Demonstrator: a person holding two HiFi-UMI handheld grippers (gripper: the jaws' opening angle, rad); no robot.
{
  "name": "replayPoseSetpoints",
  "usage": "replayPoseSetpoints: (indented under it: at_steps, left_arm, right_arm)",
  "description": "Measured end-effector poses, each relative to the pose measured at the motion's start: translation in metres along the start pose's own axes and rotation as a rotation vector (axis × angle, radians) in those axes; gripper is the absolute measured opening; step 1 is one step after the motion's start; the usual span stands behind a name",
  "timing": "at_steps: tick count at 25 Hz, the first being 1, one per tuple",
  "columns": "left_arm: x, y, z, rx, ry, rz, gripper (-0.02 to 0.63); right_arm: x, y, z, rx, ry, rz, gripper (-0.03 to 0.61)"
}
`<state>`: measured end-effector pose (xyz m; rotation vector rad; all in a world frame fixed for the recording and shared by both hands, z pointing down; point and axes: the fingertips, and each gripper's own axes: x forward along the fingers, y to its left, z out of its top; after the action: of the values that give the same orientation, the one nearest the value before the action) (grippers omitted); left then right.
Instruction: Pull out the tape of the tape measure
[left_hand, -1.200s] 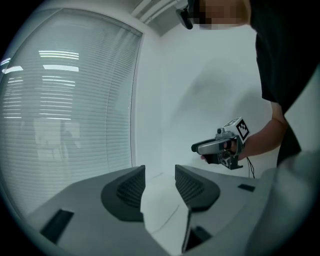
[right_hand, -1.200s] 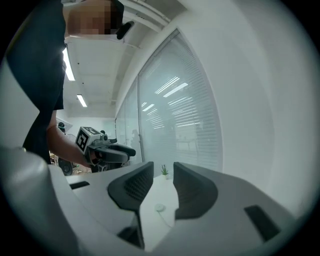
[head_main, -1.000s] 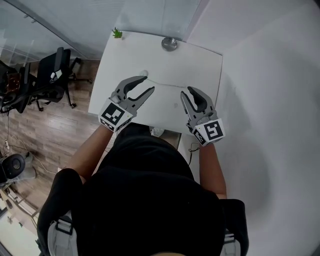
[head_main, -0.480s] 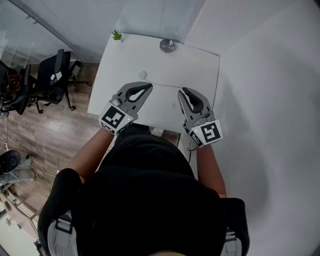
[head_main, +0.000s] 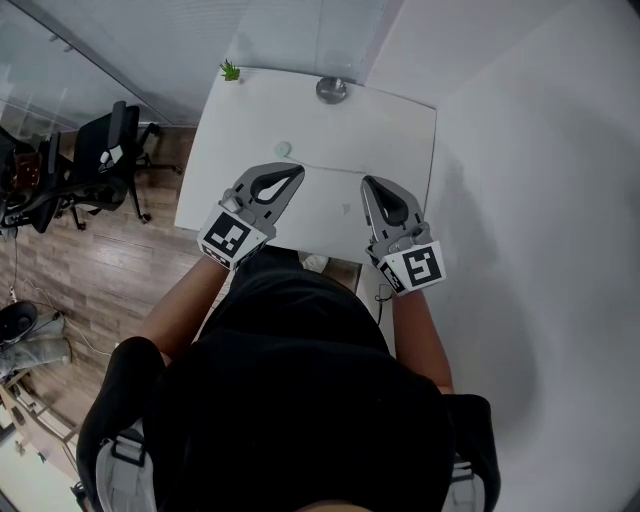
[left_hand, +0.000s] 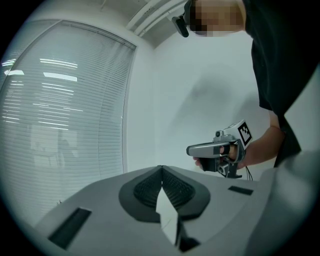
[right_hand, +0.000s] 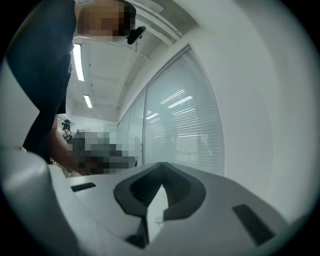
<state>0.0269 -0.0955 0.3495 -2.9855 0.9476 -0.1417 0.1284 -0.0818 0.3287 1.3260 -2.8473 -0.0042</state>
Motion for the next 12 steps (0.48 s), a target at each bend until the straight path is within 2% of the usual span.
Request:
replayPoseSetpoints:
  at_steps: [12]
  left_arm:
    - [0.0043, 0.0030, 0.0075, 0.009, -0.012, 0.005, 0.011]
  right_arm:
    - [0.0011, -0.0029, 0.0002, 0.005, 0.012, -0.001, 0.003]
